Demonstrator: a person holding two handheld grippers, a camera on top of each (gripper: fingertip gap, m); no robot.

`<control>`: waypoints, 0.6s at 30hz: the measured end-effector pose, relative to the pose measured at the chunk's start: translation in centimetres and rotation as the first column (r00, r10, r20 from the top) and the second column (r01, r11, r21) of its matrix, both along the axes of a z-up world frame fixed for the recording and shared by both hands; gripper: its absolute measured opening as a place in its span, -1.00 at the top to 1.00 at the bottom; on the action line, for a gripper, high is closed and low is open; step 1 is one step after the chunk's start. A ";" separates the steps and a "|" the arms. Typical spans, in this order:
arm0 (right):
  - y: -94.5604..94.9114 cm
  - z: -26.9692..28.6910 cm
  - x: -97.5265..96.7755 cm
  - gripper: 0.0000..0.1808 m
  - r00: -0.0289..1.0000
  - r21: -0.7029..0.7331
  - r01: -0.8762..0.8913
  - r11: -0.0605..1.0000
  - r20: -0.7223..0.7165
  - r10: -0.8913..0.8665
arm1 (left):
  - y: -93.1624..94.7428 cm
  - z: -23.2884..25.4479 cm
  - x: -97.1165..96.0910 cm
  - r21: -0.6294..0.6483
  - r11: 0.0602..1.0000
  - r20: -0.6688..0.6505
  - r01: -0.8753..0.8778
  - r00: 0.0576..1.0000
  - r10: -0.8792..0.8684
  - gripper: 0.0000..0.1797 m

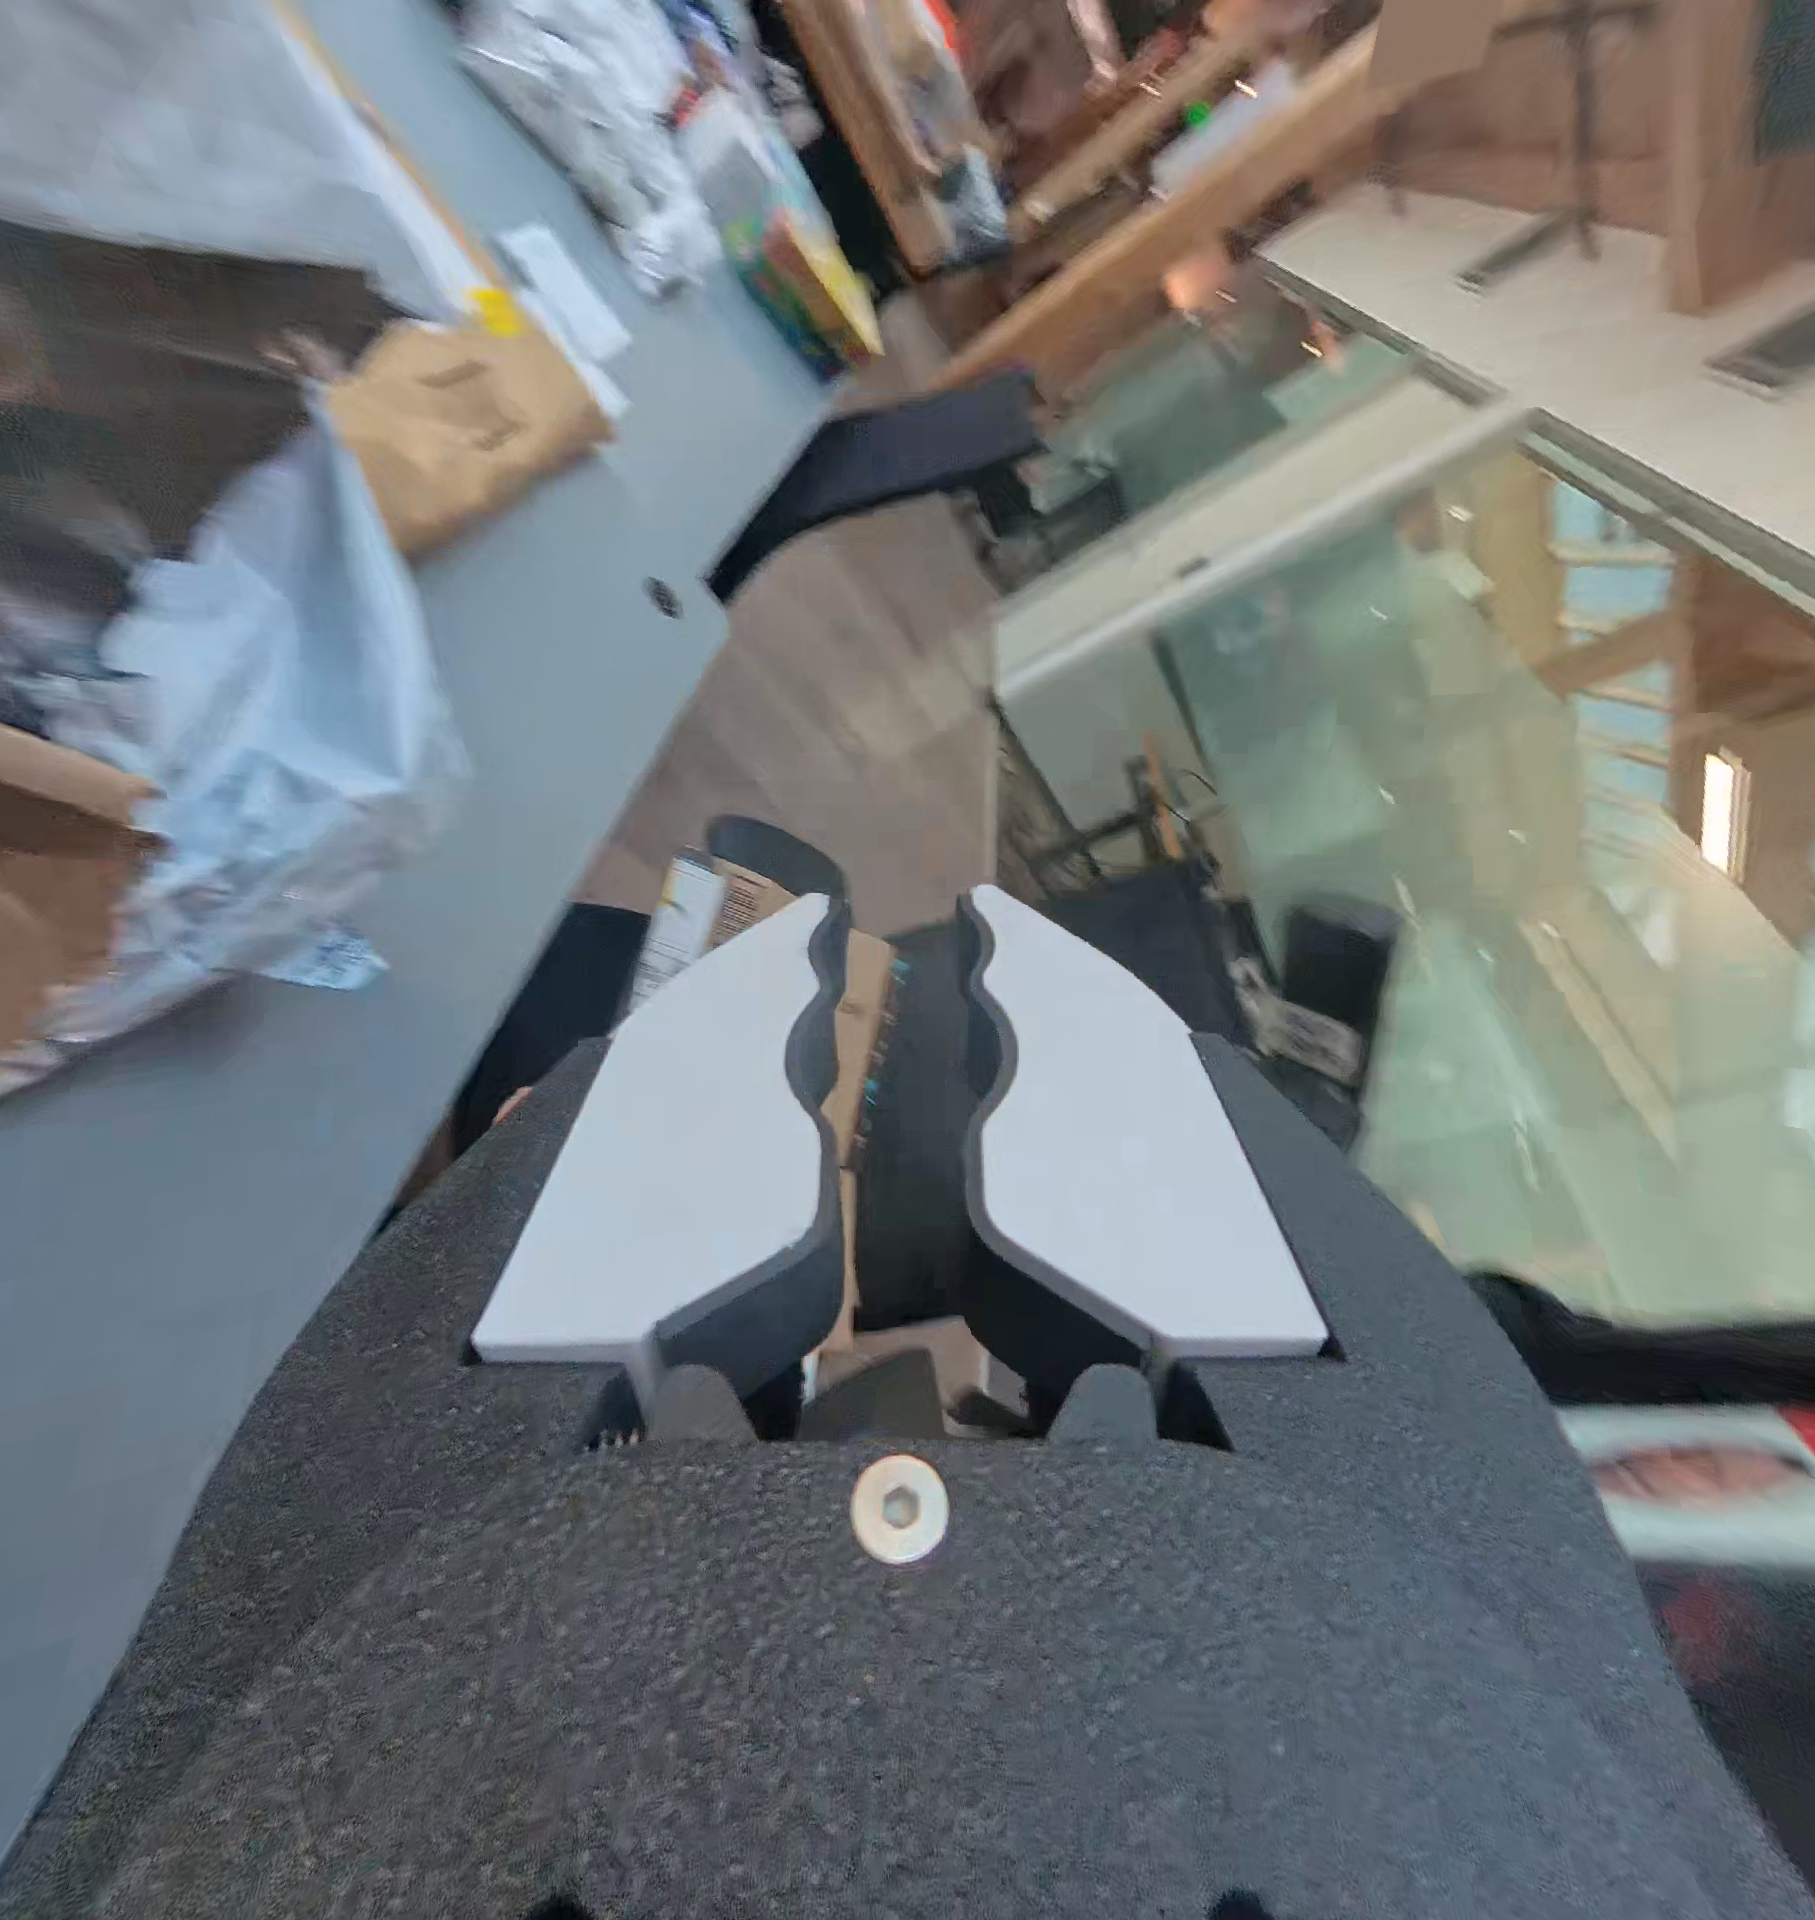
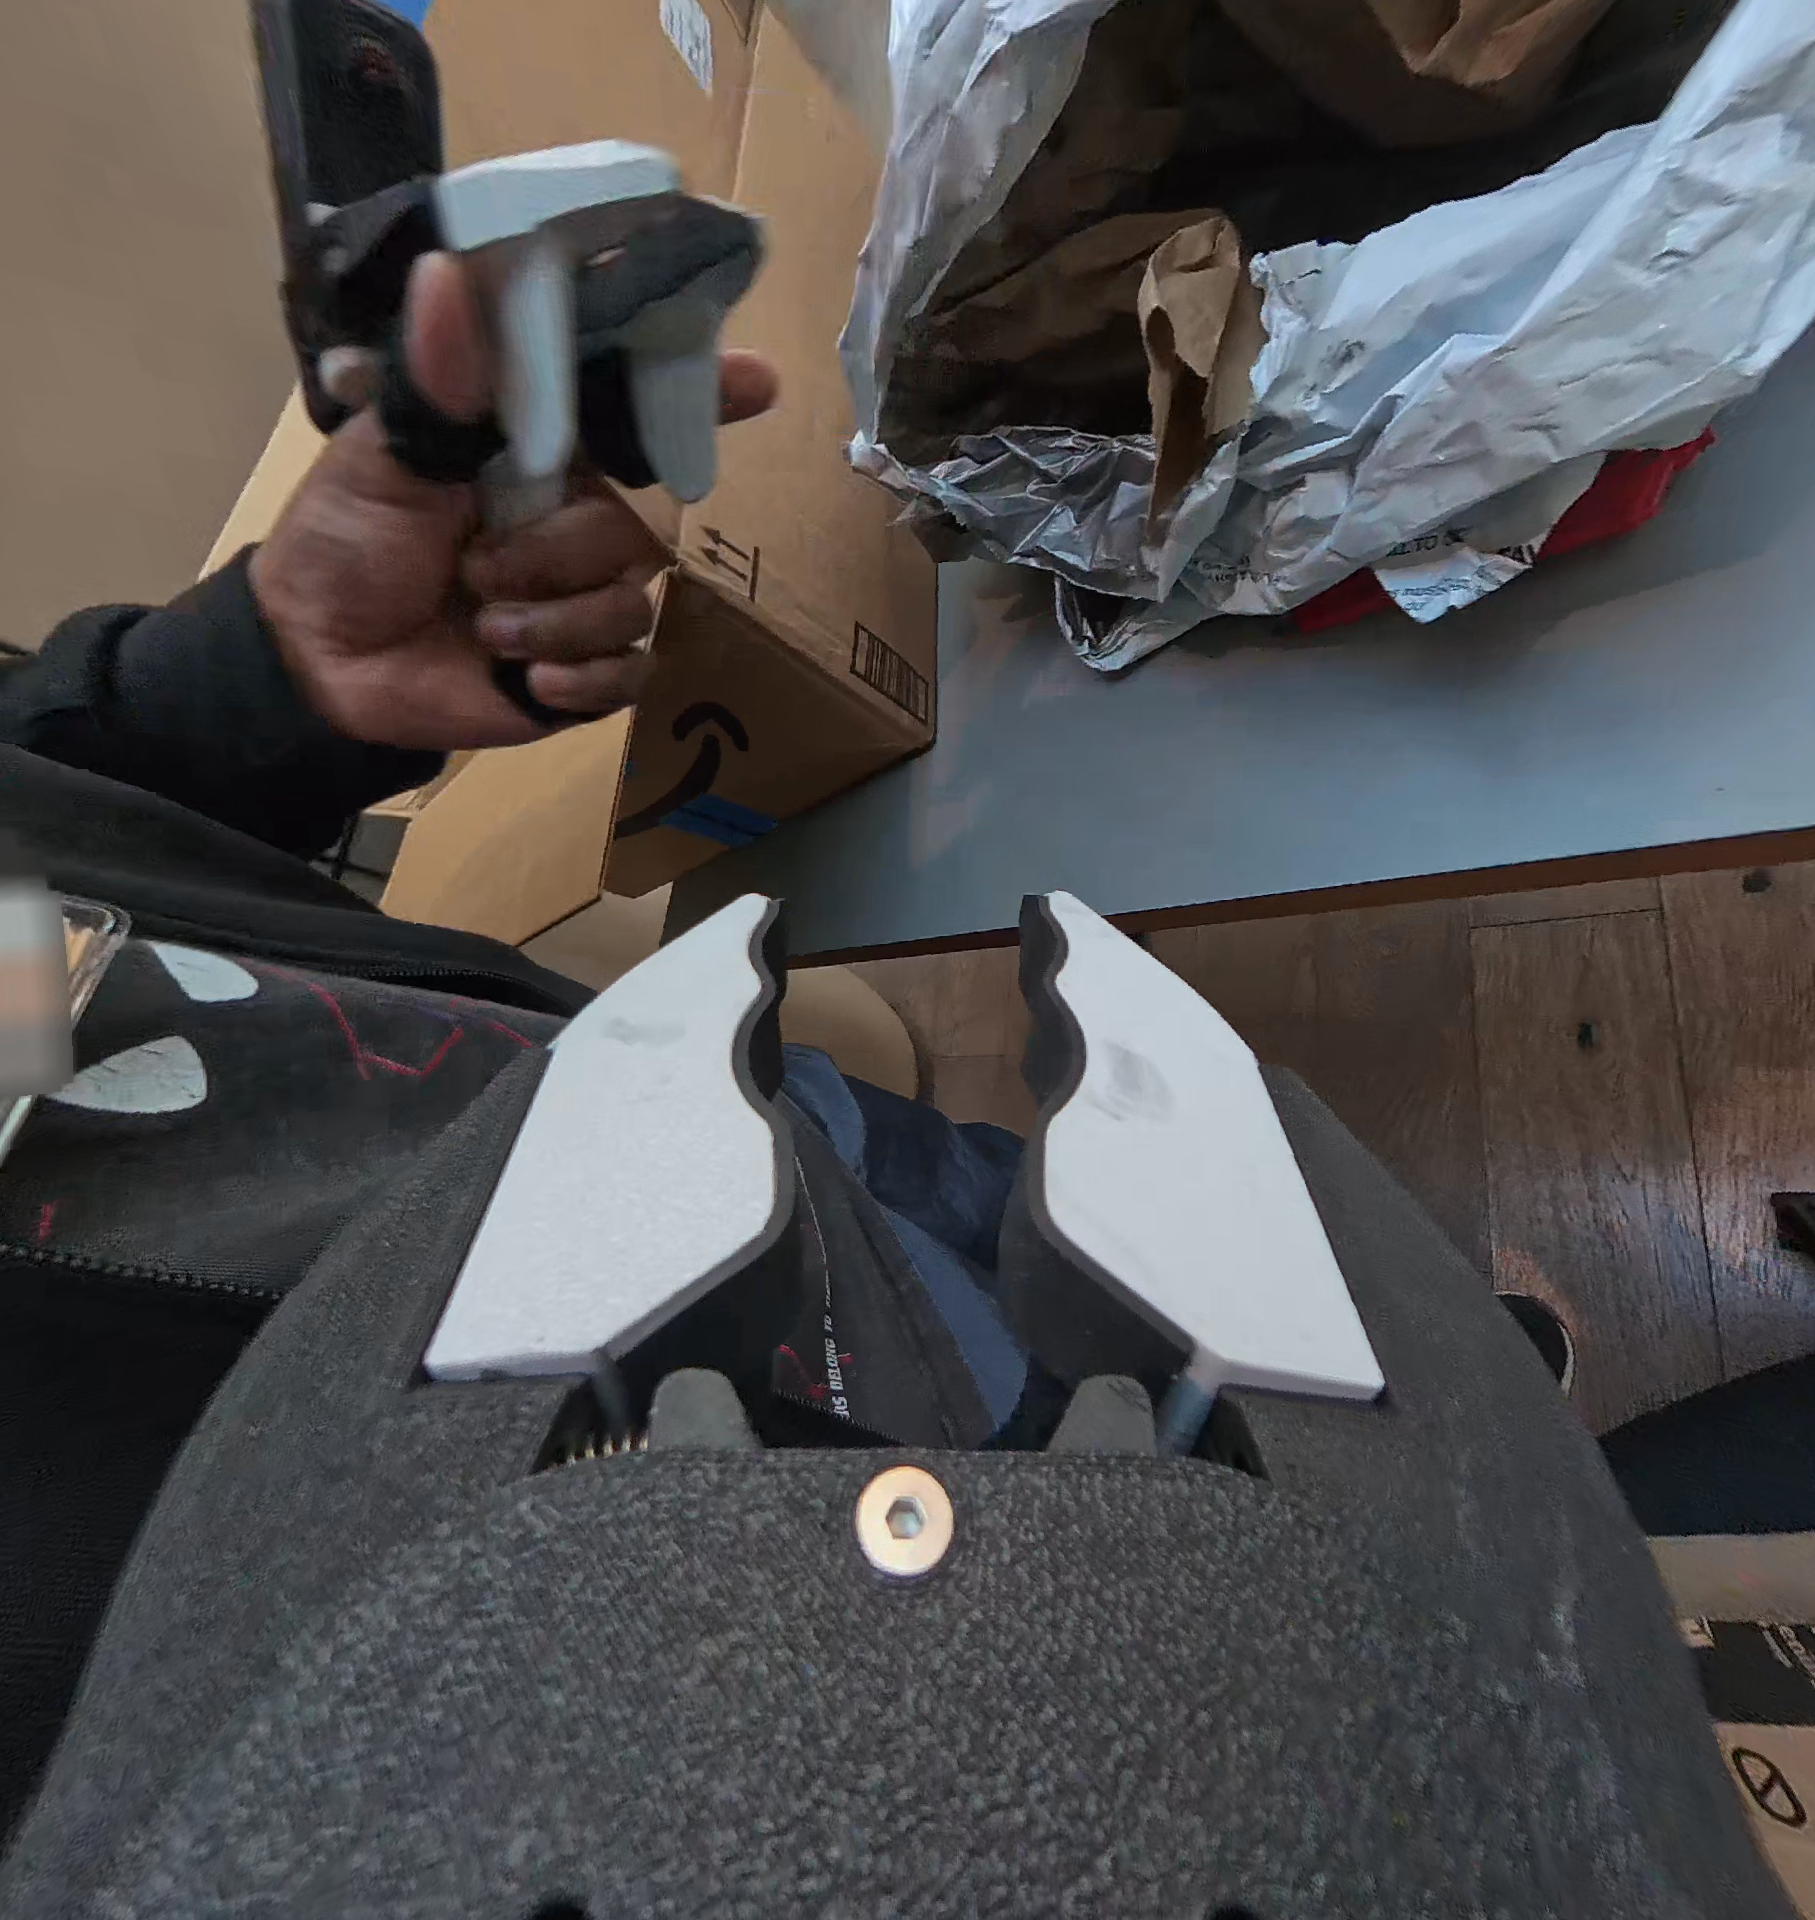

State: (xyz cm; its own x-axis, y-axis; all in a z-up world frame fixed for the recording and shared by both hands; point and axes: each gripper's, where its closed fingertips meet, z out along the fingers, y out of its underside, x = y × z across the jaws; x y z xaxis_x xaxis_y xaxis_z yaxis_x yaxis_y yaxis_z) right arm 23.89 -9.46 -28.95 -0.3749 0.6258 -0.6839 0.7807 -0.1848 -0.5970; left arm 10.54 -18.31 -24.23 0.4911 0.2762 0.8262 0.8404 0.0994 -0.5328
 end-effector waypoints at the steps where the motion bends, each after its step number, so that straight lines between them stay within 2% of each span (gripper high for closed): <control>1: -0.7 -0.2 -0.4 0.52 1.000 -0.001 -0.029 1.000 0.002 0.029 | -0.9 2.2 2.8 0.059 0.993 -0.022 0.098 0.995 -0.097 0.81; 3: -2.4 -0.5 -1.3 0.52 0.996 -0.003 -0.093 0.996 0.002 0.093 | -4.1 5.4 7.1 0.088 0.969 -0.091 0.229 0.971 -0.221 0.82; 6: -5.0 -0.8 -2.8 0.52 0.982 -0.005 -0.189 0.982 0.002 0.189 | -12.3 7.4 9.4 -0.034 0.963 -0.181 0.267 0.946 -0.269 0.82; 8: -6.9 -0.9 -3.8 0.51 0.967 -0.001 -0.255 0.967 0.002 0.255 | -19.7 7.1 8.9 -0.182 0.961 -0.188 0.209 0.952 -0.242 0.83; 10: -8.8 -0.8 -4.5 0.51 0.949 0.006 -0.315 0.949 0.000 0.315 | -29.2 4.5 7.1 -0.449 0.889 -0.180 0.090 0.965 -0.189 0.82; 11: -9.8 -0.8 -4.9 0.51 0.940 0.009 -0.341 0.940 -0.001 0.341 | -34.8 2.4 5.8 -0.620 0.784 -0.175 0.021 0.971 -0.164 0.82; 12: -10.6 -0.7 -5.1 0.51 0.932 0.013 -0.364 0.931 -0.001 0.364 | -40.8 0.1 4.7 -0.776 0.630 -0.160 -0.033 0.976 -0.146 0.80; 14: -12.3 -0.4 -5.5 0.51 0.917 0.018 -0.398 0.917 -0.002 0.399 | -50.3 -4.2 3.8 -0.943 0.332 -0.028 0.033 0.984 -0.177 0.72; 16: -13.6 -0.2 -5.6 0.51 0.905 0.030 -0.425 0.905 0.004 0.425 | -56.6 -9.1 3.9 -0.974 0.071 0.197 0.217 0.956 -0.217 0.66; 18: -14.5 -0.1 -5.4 0.51 0.901 0.046 -0.433 0.900 0.011 0.433 | -60.5 -13.9 3.6 -0.919 -0.178 0.388 0.351 0.885 -0.259 0.61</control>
